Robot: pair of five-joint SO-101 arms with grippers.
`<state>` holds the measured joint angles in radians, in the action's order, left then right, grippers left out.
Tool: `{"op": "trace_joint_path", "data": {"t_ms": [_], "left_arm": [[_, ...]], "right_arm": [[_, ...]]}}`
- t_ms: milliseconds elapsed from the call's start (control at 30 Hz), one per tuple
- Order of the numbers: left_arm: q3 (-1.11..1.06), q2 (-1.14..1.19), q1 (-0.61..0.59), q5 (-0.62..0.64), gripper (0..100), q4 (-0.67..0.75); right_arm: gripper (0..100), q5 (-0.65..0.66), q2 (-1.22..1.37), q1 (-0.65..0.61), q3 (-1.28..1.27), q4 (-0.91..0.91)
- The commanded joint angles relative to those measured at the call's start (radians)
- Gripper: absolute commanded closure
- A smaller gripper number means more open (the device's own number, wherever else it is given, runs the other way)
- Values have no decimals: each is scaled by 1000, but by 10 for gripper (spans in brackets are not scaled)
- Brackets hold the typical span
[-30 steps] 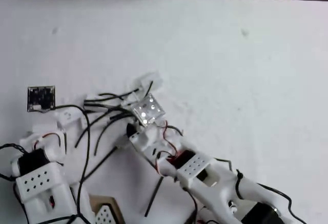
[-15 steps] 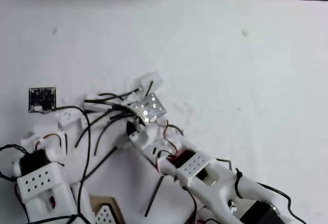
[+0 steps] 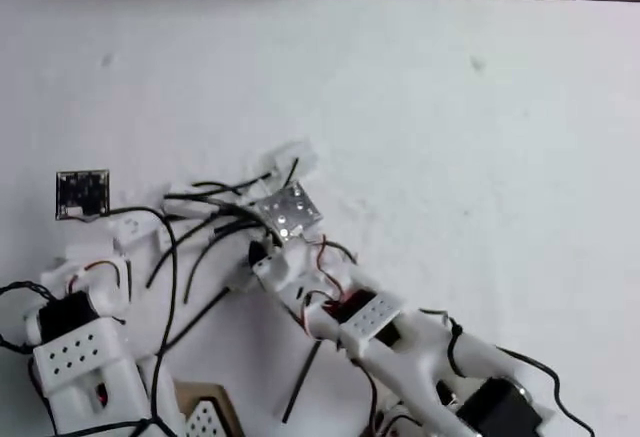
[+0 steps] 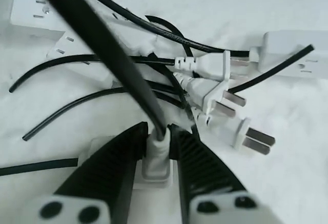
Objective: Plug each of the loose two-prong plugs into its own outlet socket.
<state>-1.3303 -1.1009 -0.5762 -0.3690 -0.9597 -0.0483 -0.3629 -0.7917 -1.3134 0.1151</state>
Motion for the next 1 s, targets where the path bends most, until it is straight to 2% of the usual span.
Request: {"op": "trace_joint_path", "data": {"t_ms": [0, 367, 533, 700, 967], "left_arm": [[5, -21, -1, 6, 928, 18], [5, -21, -1, 6, 928, 18], [5, -21, -1, 6, 928, 18], [5, -21, -1, 6, 928, 18], [5, -21, -1, 6, 928, 18]], "right_arm": [[981, -2, 16, 12, 32, 30], [981, 5, -28, 7, 31, -113], [981, 169, 18, 7, 40, -114], [981, 276, 18, 13, 58, -157], [973, 298, 16, 12, 71, -185]]}}
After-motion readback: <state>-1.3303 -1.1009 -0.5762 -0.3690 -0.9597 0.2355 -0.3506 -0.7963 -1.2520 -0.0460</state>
